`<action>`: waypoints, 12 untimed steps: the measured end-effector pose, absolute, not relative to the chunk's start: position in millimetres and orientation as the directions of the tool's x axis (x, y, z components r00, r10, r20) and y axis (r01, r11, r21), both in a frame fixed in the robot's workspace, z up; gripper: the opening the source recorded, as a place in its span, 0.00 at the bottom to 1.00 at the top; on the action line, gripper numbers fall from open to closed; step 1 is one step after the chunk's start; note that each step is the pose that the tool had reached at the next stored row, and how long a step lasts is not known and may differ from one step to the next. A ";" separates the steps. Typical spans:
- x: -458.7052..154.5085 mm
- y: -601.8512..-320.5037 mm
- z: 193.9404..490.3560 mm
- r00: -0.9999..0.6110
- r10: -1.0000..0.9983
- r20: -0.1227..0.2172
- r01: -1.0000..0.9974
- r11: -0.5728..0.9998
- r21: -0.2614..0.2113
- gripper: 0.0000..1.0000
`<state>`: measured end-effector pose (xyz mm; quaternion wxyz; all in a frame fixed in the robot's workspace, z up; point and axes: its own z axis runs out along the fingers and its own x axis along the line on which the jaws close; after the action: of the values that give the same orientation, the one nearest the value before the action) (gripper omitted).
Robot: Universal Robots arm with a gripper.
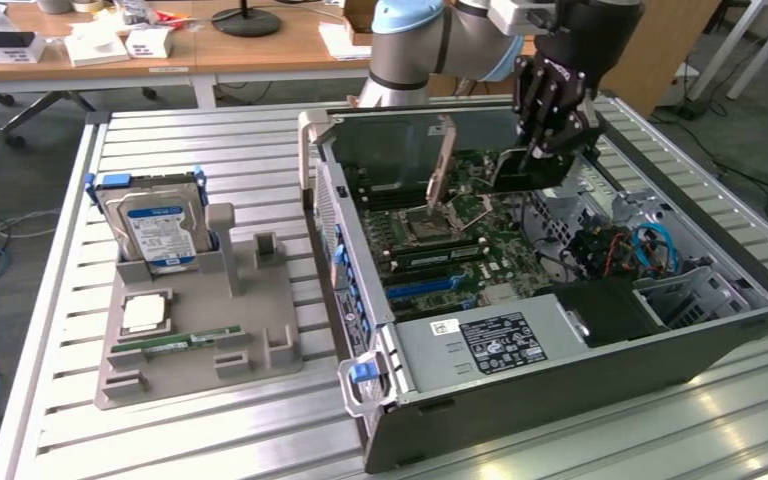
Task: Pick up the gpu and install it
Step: 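Insert the gpu into the slot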
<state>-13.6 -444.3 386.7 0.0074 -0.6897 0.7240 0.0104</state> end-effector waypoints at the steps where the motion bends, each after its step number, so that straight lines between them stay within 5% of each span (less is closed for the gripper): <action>1: -14.7 -443.7 386.6 -0.049 -0.999 -0.025 -0.999 0.048 0.005 0.26; 12: -19.5 -442.8 376.2 -0.049 -0.999 -0.025 -0.999 0.048 0.005 0.26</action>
<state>-19.5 -442.8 376.2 0.0075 -0.6897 0.7240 0.0103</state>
